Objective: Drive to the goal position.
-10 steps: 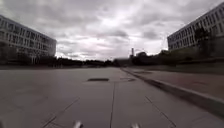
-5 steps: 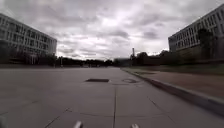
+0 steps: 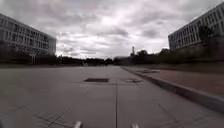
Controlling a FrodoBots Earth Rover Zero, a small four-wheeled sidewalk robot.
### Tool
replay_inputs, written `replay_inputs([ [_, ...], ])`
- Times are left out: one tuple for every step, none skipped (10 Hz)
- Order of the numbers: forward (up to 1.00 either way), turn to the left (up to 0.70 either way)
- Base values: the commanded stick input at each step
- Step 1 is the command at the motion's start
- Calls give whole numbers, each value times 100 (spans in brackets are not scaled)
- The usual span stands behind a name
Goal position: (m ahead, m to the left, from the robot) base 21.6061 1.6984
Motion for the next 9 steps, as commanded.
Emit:
replay_inputs([
  [70, 0],
  [70, 0],
  [70, 0],
  [70, 0],
  [70, 0],
  [70, 0],
  [70, 0],
  [70, 0],
  [70, 0],
])
